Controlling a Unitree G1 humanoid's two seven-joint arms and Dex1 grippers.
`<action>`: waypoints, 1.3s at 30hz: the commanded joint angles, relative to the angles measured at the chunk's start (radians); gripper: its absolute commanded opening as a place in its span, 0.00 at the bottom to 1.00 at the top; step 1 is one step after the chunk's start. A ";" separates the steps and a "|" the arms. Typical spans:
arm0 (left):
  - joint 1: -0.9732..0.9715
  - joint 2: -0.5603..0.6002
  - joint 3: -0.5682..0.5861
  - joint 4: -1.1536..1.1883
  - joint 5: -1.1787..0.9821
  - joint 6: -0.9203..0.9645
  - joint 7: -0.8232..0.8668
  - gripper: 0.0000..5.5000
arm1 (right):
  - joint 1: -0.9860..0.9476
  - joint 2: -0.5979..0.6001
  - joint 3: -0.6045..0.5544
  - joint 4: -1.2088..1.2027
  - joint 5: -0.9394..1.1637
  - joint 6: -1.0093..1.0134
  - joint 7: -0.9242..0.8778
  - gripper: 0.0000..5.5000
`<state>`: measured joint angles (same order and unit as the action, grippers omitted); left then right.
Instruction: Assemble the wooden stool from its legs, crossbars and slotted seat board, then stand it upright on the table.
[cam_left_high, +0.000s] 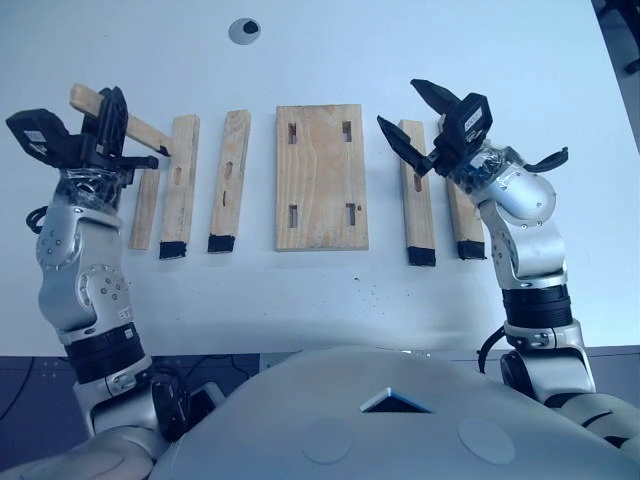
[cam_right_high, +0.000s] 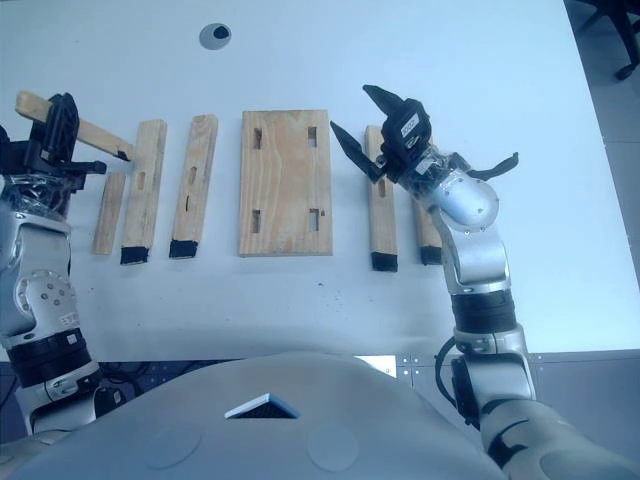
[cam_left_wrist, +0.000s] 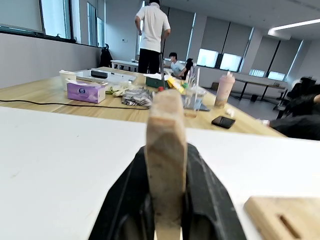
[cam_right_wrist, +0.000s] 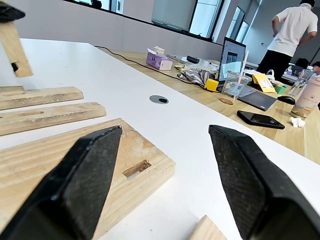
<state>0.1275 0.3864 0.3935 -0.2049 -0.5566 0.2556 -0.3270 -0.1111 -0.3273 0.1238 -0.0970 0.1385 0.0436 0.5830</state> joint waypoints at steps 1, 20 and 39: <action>0.033 -0.001 -0.003 0.016 0.034 -0.016 -0.020 0.07 | 0.003 0.001 0.007 0.006 -0.013 -0.011 -0.004 0.58; 0.099 -0.028 -0.109 0.152 0.207 -0.110 -0.053 0.07 | 0.002 -0.003 0.010 0.025 -0.041 -0.020 -0.001 0.58; 0.155 -0.011 -0.108 0.136 0.151 -0.190 -0.103 0.07 | 0.067 -0.007 0.000 -0.011 -0.058 -0.021 -0.019 0.58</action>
<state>0.2338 0.3577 0.2974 -0.0646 -0.4243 -0.0014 -0.4234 -0.0593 -0.3287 0.1223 -0.0891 0.0885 0.0318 0.5725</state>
